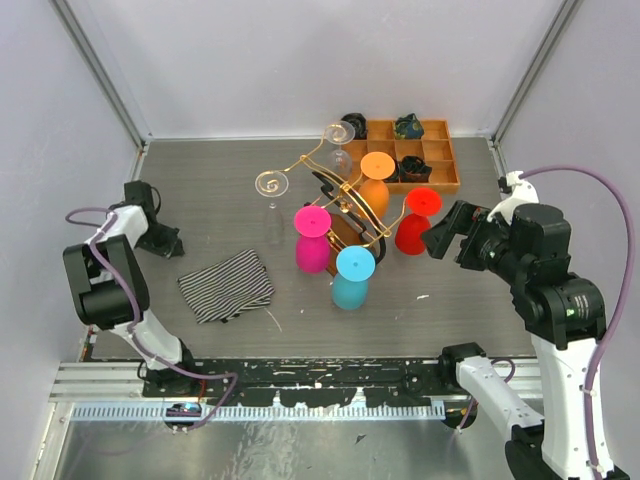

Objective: Take the wine glass off the wine glass rack

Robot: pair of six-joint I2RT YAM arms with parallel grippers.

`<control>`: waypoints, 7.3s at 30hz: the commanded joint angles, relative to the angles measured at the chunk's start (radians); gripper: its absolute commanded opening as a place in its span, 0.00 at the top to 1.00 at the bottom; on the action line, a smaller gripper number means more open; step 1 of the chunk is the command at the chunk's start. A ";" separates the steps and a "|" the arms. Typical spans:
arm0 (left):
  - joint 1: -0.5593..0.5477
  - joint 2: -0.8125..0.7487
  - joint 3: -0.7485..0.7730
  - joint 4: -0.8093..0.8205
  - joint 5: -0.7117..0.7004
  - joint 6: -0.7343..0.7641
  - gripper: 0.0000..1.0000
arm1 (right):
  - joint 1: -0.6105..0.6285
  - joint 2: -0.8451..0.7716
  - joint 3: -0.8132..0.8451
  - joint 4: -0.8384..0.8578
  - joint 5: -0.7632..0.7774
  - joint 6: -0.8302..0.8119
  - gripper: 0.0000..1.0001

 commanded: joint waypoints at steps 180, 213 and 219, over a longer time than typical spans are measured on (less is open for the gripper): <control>-0.439 -0.399 0.376 -0.334 0.225 0.277 0.13 | -0.055 0.717 -0.036 1.076 -0.729 0.331 0.99; -0.438 -0.435 0.305 -0.334 0.292 0.283 0.13 | -0.251 0.770 0.414 0.325 0.053 -0.196 0.99; -0.439 -0.435 0.283 -0.329 0.309 0.284 0.13 | -0.251 0.803 0.316 0.271 0.425 -0.243 0.99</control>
